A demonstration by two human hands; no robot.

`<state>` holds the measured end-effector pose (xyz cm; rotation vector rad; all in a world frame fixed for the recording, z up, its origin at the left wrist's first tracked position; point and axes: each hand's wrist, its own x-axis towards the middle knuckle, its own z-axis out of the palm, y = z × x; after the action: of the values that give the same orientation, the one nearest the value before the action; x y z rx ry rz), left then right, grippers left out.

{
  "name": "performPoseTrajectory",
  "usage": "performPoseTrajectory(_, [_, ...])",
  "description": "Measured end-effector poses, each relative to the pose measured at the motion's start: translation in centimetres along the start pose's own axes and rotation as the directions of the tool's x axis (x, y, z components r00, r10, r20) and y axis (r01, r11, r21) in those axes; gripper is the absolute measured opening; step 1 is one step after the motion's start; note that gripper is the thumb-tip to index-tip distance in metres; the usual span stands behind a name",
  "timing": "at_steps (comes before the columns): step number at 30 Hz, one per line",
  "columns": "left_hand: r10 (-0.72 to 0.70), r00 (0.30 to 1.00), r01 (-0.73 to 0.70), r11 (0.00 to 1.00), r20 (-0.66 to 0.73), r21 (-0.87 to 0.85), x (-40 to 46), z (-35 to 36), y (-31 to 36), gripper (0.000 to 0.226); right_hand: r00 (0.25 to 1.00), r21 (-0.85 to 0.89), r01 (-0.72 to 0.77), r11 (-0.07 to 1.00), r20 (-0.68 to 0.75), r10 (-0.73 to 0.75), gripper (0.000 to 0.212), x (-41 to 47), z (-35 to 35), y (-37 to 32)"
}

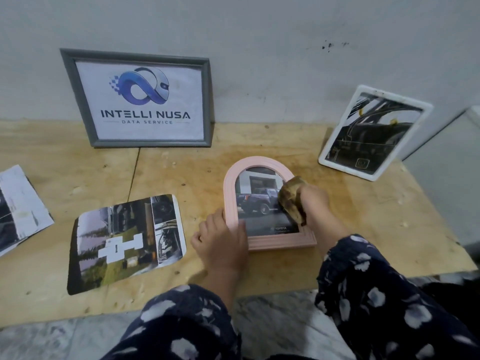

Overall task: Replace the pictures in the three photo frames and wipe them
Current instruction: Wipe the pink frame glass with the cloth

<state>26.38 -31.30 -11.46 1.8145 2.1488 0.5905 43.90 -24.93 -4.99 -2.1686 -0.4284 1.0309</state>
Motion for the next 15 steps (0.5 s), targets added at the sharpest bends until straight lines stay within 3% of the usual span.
performPoseTrajectory(2, [-0.107, 0.992, 0.112, 0.990, 0.069, -0.082, 2.6, -0.3, 1.2, 0.060, 0.998, -0.023, -0.036, 0.999, -0.047, 0.035, 0.027, 1.1, -0.4, 0.1])
performPoseTrajectory(6, [-0.282, 0.910, 0.305, 0.952, 0.305, -0.029, 5.9, -0.5, 4.0, 0.050, 0.992, -0.003, -0.123, 0.992, -0.041, 0.122, 0.019, 1.3, -0.5, 0.5])
performPoseTrajectory(9, [-0.304, 0.899, 0.390, 0.883, 0.317, -0.261, 6.7, -0.5, 4.6, 0.041, 0.985, 0.000, -0.161, 0.987, -0.063, 0.161, 0.024, 1.4, -0.5, 0.3])
performPoseTrajectory(11, [-0.298, 0.898, 0.425, 0.780, 0.324, -0.460, 7.7, -1.2, 4.3, 0.030, 0.988, -0.036, -0.153, 0.988, -0.040, 0.152, 0.025, 1.6, -0.4, -0.6])
performPoseTrajectory(15, [-0.408, 0.858, 0.511, 0.631, 0.311, -0.583, 10.3, -3.1, 2.0, 0.028, 0.993, -0.041, -0.050, 0.998, 0.103, 0.054, 0.022, 0.9, 1.0, -3.8])
